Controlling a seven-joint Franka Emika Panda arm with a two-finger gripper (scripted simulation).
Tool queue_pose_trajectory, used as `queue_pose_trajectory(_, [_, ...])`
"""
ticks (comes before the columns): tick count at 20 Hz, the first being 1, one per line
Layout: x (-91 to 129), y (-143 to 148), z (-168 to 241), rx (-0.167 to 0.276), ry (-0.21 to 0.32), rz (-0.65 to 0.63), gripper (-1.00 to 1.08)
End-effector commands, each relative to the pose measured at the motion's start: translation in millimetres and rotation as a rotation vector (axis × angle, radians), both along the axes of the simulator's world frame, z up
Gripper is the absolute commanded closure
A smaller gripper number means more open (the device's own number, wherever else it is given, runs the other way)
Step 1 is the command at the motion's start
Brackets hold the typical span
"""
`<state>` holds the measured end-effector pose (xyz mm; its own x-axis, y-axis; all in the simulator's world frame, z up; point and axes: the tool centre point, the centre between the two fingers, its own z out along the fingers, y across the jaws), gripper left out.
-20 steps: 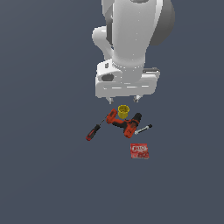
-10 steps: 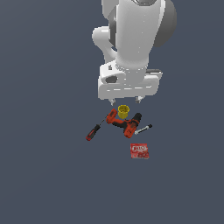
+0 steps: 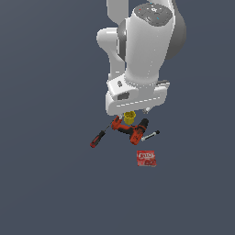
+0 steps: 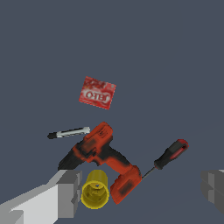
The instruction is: Pick up a designated object from a clutter of objects.
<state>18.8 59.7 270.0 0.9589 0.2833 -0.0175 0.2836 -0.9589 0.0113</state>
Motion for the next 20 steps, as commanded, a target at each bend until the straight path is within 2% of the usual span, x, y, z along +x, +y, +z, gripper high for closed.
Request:
queue_pose_trajectory(1, [6, 3, -9, -0.003, 0.001, 0.064, -0.92])
queue_pose_trajectory(20, [50, 38, -98, -0.011, 0.009, 0.655, -0.92])
